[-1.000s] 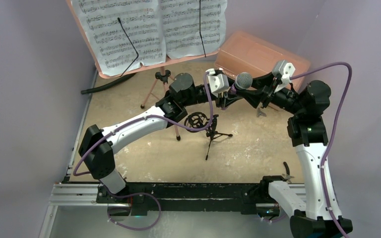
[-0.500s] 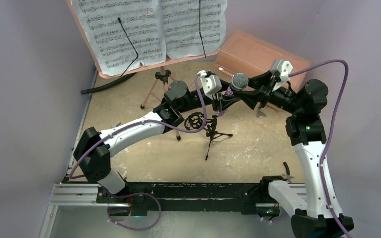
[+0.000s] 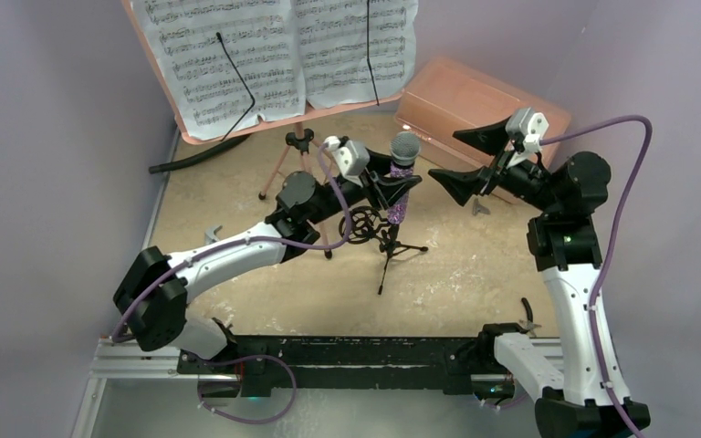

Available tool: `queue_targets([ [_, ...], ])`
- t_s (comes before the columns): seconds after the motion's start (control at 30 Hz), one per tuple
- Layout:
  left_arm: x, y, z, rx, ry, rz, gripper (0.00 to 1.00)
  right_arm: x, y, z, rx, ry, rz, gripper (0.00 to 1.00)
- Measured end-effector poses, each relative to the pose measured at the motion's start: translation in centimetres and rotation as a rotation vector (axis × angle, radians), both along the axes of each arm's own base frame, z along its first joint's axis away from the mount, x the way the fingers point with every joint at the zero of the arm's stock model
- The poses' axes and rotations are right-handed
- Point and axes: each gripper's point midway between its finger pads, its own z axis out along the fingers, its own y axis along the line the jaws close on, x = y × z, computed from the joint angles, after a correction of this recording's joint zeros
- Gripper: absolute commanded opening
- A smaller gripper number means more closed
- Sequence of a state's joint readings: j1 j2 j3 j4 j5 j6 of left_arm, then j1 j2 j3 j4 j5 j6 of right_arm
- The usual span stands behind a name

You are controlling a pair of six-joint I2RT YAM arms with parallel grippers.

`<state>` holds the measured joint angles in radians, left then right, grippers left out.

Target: Set up the instrument practice props

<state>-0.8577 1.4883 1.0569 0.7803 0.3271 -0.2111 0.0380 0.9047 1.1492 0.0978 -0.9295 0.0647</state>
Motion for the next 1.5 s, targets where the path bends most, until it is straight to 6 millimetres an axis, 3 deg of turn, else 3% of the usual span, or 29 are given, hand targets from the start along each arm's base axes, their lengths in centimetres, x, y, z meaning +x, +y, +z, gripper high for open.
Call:
queue_targets([
  [0.1, -0.2, 2.0, 1.2, -0.082, 0.010, 0.047, 0.00, 0.1, 0.0, -0.4, 0.006, 0.008, 0.000, 0.98],
  [0.27, -0.5, 5.6, 3.2, -0.246, 0.036, 0.134, 0.00, 0.4, 0.0, -1.5, 0.014, 0.044, -0.002, 0.98],
  [0.43, -0.6, 8.8, 3.9, -0.369, 0.069, 0.210, 0.00, 0.8, 0.2, -2.9, 0.027, 0.093, -0.004, 0.98],
  [0.67, -1.0, 12.5, 3.0, -0.448, 0.110, 0.310, 0.00, 0.9, 0.6, -4.4, 0.029, 0.140, 0.008, 0.98],
  [0.97, -1.9, 17.5, 0.2, -0.519, 0.153, 0.436, 0.00, 0.9, 0.9, -7.2, 0.027, 0.208, 0.016, 0.98],
  [1.2, -1.4, 19.1, -1.7, -0.548, 0.183, 0.509, 0.00, 0.5, 0.9, -7.9, 0.028, 0.223, 0.016, 0.98],
  [1.5, -0.3, 18.3, -2.9, -0.556, 0.186, 0.524, 0.00, 0.5, 1.0, -8.0, 0.028, 0.227, 0.021, 0.98],
])
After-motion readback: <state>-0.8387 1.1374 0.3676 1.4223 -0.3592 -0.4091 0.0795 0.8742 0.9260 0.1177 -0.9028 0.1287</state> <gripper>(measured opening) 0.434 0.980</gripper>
